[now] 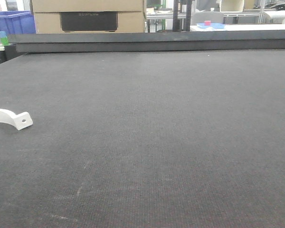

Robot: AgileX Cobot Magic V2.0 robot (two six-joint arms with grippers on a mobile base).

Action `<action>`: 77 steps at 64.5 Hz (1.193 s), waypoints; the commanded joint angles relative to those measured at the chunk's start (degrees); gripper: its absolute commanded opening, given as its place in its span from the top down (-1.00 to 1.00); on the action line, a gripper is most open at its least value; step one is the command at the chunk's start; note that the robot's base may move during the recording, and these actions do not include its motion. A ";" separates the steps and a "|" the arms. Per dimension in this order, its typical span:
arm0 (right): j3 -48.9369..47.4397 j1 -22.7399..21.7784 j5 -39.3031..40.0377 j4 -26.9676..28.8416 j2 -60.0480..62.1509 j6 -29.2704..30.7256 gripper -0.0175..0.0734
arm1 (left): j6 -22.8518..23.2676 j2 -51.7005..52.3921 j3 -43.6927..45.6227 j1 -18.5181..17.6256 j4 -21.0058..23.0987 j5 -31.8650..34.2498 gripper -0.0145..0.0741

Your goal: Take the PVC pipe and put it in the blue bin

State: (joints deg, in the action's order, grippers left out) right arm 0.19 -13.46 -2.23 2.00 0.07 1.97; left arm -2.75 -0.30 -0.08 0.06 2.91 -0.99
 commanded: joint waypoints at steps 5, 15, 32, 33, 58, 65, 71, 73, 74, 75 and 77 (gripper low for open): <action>-0.19 0.02 1.38 -0.23 -0.07 0.12 0.98 | 0.46 0.30 0.08 0.22 -0.12 0.99 0.92; -0.19 0.02 1.38 -0.23 -0.07 0.12 0.98 | 0.46 0.30 0.08 0.22 -0.12 0.99 0.92; -0.19 0.02 1.38 -0.23 -0.07 0.12 0.98 | 0.46 0.30 0.08 0.22 -0.12 0.99 0.92; -0.19 0.02 1.38 -0.23 -0.07 0.12 0.98 | 0.46 0.30 0.08 0.22 -0.12 0.99 0.92; -0.19 0.02 1.38 -0.23 -0.07 0.12 0.98 | 0.46 0.30 0.08 0.22 -0.12 1.76 0.92; -0.19 0.02 1.38 -0.23 -0.07 0.12 0.98 | 0.46 0.30 0.08 0.22 -0.12 6.17 0.92; -0.19 -0.14 4.18 -0.96 -0.07 0.12 0.98 | 0.46 0.30 0.08 0.22 0.09 10.20 0.92; -0.19 -0.14 6.60 -0.96 -0.07 0.12 0.98 | 0.46 0.30 0.41 0.22 0.92 10.46 0.92; -0.19 -0.14 7.94 -0.96 -0.07 0.12 0.98 | 0.46 0.30 1.03 0.22 1.33 10.33 0.92; -0.19 -0.14 8.67 -0.96 -0.07 0.12 0.98 | 0.46 0.30 1.70 0.22 1.48 9.68 0.92; -0.19 -0.14 9.15 -0.96 -0.07 0.12 0.98 | 0.46 0.30 3.68 0.22 1.46 7.93 0.92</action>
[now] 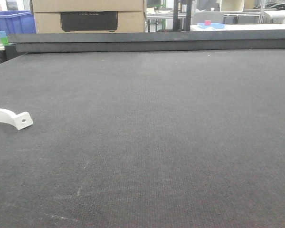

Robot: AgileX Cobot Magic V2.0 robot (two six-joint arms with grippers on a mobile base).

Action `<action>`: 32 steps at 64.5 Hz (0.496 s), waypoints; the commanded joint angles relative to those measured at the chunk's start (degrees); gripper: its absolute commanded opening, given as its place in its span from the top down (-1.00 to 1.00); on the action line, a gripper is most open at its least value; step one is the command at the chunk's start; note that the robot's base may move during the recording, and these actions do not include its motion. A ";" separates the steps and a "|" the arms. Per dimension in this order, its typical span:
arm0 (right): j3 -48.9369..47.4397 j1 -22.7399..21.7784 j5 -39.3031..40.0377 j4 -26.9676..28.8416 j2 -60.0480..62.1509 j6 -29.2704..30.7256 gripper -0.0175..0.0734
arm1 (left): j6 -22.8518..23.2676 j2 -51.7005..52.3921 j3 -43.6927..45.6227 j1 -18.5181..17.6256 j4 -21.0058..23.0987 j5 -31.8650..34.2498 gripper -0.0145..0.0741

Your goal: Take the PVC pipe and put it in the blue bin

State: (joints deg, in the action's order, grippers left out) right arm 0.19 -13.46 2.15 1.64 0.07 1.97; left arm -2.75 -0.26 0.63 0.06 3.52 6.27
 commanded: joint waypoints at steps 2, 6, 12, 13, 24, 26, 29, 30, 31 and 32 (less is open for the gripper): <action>-0.67 -0.14 3.98 -0.59 -0.07 0.12 0.98 | 0.33 0.26 4.76 0.22 0.85 -1.10 0.92; -4.25 -0.14 0.11 -0.59 -0.07 0.12 0.98 | -0.22 0.26 9.75 0.22 -0.42 -6.93 0.92; -10.01 -0.14 -4.79 -0.59 -1.64 0.12 0.98 | -0.22 -3.66 16.55 0.22 -4.99 -13.47 0.92; -10.81 -0.14 -5.10 -0.59 -2.19 0.12 0.98 | -0.22 -4.50 17.46 0.22 -5.88 -14.51 0.92; -20.71 -0.14 -10.13 0.43 -11.85 0.12 0.98 | -0.22 -17.93 27.82 0.22 -6.50 -21.10 0.92; -22.59 -0.14 -13.11 0.59 -14.24 0.01 0.98 | -0.22 -21.10 29.89 0.22 -6.50 -23.62 0.92; -26.42 -0.14 -19.96 0.73 -17.89 -0.26 0.98 | -0.22 -25.62 32.75 0.22 -6.50 -27.34 0.92; -27.35 -0.14 -21.70 0.73 -19.52 -0.39 0.98 | -0.22 -26.91 33.56 0.22 -6.50 -28.40 0.92; -28.72 -0.14 -23.42 0.73 -20.65 -0.39 0.98 | -0.22 -28.21 34.34 0.22 -6.50 -29.42 0.92; -29.62 -0.14 -25.09 0.73 -21.79 -0.39 0.98 | -0.22 -29.50 35.10 0.22 -6.50 -30.39 0.92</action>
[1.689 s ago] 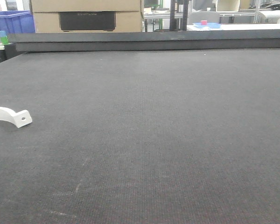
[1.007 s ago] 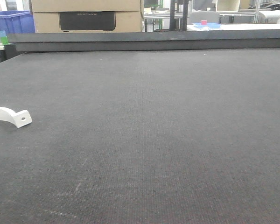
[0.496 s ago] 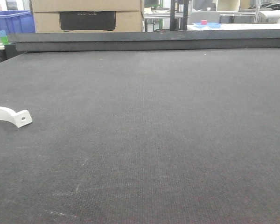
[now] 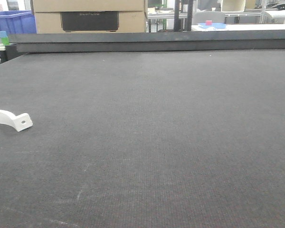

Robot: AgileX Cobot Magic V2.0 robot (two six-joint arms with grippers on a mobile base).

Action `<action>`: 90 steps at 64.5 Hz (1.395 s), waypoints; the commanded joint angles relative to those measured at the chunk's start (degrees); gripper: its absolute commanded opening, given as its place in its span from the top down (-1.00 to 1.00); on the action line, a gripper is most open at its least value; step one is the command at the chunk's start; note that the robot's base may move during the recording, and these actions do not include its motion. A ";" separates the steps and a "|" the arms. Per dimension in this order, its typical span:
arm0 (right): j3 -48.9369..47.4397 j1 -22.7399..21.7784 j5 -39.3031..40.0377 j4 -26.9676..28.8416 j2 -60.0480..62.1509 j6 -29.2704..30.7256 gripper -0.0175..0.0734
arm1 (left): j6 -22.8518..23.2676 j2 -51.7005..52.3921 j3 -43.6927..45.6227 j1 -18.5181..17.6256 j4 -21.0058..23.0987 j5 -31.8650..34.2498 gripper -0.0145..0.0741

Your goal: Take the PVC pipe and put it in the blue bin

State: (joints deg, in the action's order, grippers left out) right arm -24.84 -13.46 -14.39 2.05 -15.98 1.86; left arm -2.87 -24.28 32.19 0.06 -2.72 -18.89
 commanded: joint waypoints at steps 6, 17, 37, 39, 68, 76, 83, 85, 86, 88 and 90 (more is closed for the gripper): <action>-9.72 -0.14 -19.18 0.31 -13.44 -0.29 0.98 | -0.10 -14.23 9.01 0.22 -0.25 -12.05 0.92; -15.30 -0.14 -33.15 0.31 -28.15 -0.29 0.98 | -0.10 -27.80 15.67 0.22 -0.11 -19.43 0.92; -15.42 -0.14 -42.62 1.03 -45.06 -0.29 0.98 | 0.10 -39.88 16.10 0.22 5.32 -21.84 0.92; -15.42 -0.14 -42.62 1.60 -46.12 -0.29 0.98 | 0.10 -40.15 16.10 0.22 5.81 -22.64 0.92; -31.07 -0.14 -43.08 1.69 -66.75 -0.29 0.78 | 0.10 -40.14 16.10 0.22 8.09 -31.71 0.92; -35.26 -0.14 -43.39 1.69 -71.89 -0.29 0.31 | 0.10 -40.14 16.10 0.22 8.20 -31.71 0.92; -37.11 -0.03 -43.39 2.77 -75.43 -0.29 0.13 | 0.10 -40.14 16.10 0.22 8.14 -31.44 0.92; -37.45 -0.03 -43.39 3.20 -76.18 -0.29 0.13 | 0.10 -40.14 16.10 0.22 8.14 -31.29 0.92; -37.52 -0.03 -43.39 3.33 -76.55 -0.29 0.14 | 0.10 -40.14 16.10 0.22 8.14 -31.12 0.92; -37.51 -0.03 -43.16 3.31 -77.38 -0.29 0.15 | 0.10 -40.14 16.10 0.22 8.14 -30.81 0.92; -37.51 -0.03 -42.93 3.31 -77.96 -0.29 0.17 | 0.10 -40.14 16.10 0.22 8.14 -30.69 0.92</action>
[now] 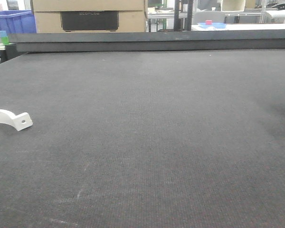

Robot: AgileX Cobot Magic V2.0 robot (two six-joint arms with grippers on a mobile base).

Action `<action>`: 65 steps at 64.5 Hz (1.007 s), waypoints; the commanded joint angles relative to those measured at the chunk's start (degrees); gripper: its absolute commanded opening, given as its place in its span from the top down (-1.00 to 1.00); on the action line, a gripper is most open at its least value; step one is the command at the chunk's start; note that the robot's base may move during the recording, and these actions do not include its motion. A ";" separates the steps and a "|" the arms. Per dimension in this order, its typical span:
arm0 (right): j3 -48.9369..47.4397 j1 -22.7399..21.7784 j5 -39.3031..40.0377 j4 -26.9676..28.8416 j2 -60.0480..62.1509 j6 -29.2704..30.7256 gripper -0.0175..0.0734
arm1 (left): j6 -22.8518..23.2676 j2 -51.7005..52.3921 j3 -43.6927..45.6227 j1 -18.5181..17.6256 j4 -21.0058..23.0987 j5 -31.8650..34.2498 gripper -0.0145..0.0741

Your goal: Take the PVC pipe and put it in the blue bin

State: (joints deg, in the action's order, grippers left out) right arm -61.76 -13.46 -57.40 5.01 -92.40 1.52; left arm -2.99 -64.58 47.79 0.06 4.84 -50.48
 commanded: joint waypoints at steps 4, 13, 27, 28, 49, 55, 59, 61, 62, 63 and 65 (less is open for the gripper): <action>-0.59 -0.03 0.65 0.35 -2.66 0.05 0.17 | 0.22 0.15 0.50 0.22 0.58 0.91 0.92; -0.59 -0.03 2.71 0.35 -3.83 0.05 0.17 | 0.22 0.15 0.50 0.22 0.58 0.91 0.92; -0.59 -0.03 4.54 0.35 -4.81 -2.72 0.17 | 0.22 0.15 0.50 0.22 0.58 1.78 0.92; -0.59 -0.03 4.54 0.35 -4.93 -3.04 0.17 | 0.22 0.15 0.50 0.22 0.58 1.78 0.92; -1.10 -0.03 3.83 0.35 -6.89 -3.58 0.32 | 0.22 0.15 0.50 0.22 1.16 1.78 0.92; -1.56 -0.03 3.83 0.35 -6.89 -3.58 0.59 | 0.22 0.15 0.50 0.22 1.29 1.78 0.92; -1.98 -0.03 3.58 0.35 -6.89 -3.58 0.84 | 0.78 0.15 0.50 0.22 1.40 1.78 0.92; -2.29 -0.03 3.10 0.35 -6.89 -3.58 0.95 | 2.45 0.15 0.50 0.22 1.40 1.78 0.92; -2.59 -0.03 2.89 0.35 -6.89 -3.58 0.99 | 3.40 0.15 0.50 0.22 1.40 1.78 0.92; -2.80 -0.03 2.38 0.35 -6.89 -3.58 0.98 | 4.36 0.15 0.50 0.22 1.23 1.90 0.92; -3.32 -0.03 1.73 0.35 -6.89 -3.58 0.97 | 6.39 0.15 0.50 0.22 0.72 1.92 0.92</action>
State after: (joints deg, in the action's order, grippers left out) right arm -63.89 -13.46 -54.57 5.57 -98.91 -2.01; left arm -0.93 -64.58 47.79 0.06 5.42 -49.19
